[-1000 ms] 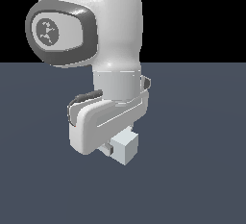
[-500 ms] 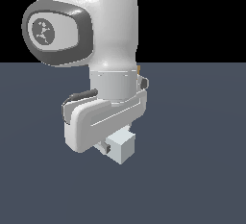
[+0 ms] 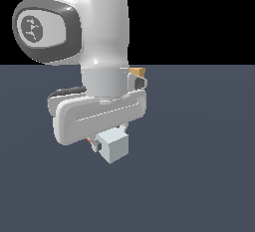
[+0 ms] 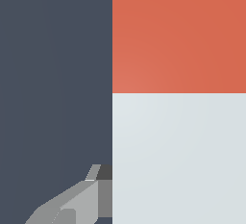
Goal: Insert the peg into the horizontal hole in a box.
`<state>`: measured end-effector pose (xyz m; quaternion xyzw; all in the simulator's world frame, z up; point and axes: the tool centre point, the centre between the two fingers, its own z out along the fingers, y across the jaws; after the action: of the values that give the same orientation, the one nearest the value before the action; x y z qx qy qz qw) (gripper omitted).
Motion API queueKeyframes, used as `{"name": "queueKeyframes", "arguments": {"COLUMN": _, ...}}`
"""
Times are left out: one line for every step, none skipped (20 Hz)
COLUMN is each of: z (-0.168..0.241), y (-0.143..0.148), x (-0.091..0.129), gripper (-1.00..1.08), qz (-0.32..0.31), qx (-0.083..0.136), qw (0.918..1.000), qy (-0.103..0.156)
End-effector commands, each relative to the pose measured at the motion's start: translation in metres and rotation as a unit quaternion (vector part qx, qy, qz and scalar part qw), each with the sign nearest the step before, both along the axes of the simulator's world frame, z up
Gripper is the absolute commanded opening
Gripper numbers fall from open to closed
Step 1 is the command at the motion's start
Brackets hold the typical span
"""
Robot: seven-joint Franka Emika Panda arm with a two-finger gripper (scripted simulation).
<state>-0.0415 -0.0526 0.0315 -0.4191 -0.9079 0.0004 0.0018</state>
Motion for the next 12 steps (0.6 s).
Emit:
{"name": "queueKeyframes", "arguments": {"z": 0.004, "y": 0.005, "x": -0.007, "gripper": -1.00, "qz": -0.030, "qx": 0.000, "qw": 0.9995, "qy": -0.002}}
{"name": "queueKeyframes", "arguments": {"z": 0.005, "y": 0.007, "x": -0.010, "gripper": -1.00, "qz": -0.043, "qx": 0.000, "qw": 0.9991, "qy": -0.002}}
{"name": "queueKeyframes", "arguments": {"z": 0.006, "y": 0.010, "x": -0.013, "gripper": -1.00, "qz": -0.056, "qx": 0.000, "qw": 0.9984, "qy": -0.002}}
{"name": "queueKeyframes", "arguments": {"z": 0.008, "y": 0.012, "x": -0.016, "gripper": -1.00, "qz": -0.069, "qx": 0.000, "qw": 0.9976, "qy": -0.002}}
{"name": "queueKeyframes", "arguments": {"z": 0.009, "y": 0.015, "x": -0.019, "gripper": -1.00, "qz": -0.081, "qx": 0.000, "qw": 0.9967, "qy": -0.002}}
{"name": "queueKeyframes", "arguments": {"z": 0.010, "y": 0.017, "x": -0.022, "gripper": -1.00, "qz": -0.094, "qx": 0.000, "qw": 0.9956, "qy": -0.002}}
{"name": "queueKeyframes", "arguments": {"z": 0.011, "y": 0.020, "x": -0.024, "gripper": -1.00, "qz": -0.106, "qx": 0.000, "qw": 0.9944, "qy": -0.002}}
{"name": "queueKeyframes", "arguments": {"z": 0.012, "y": 0.023, "x": -0.027, "gripper": -1.00, "qz": -0.118, "qx": 0.000, "qw": 0.9930, "qy": -0.002}}
{"name": "queueKeyframes", "arguments": {"z": 0.013, "y": 0.025, "x": -0.030, "gripper": -1.00, "qz": -0.130, "qx": 0.000, "qw": 0.9915, "qy": -0.002}}
{"name": "queueKeyframes", "arguments": {"z": 0.014, "y": 0.028, "x": -0.032, "gripper": -1.00, "qz": -0.142, "qx": 0.000, "qw": 0.9898, "qy": -0.002}}
{"name": "queueKeyframes", "arguments": {"z": 0.015, "y": 0.031, "x": -0.034, "gripper": -1.00, "qz": -0.154, "qx": 0.000, "qw": 0.9881, "qy": -0.002}}
{"name": "queueKeyframes", "arguments": {"z": 0.016, "y": 0.034, "x": -0.037, "gripper": -1.00, "qz": -0.166, "qx": 0.000, "qw": 0.9862, "qy": -0.002}}
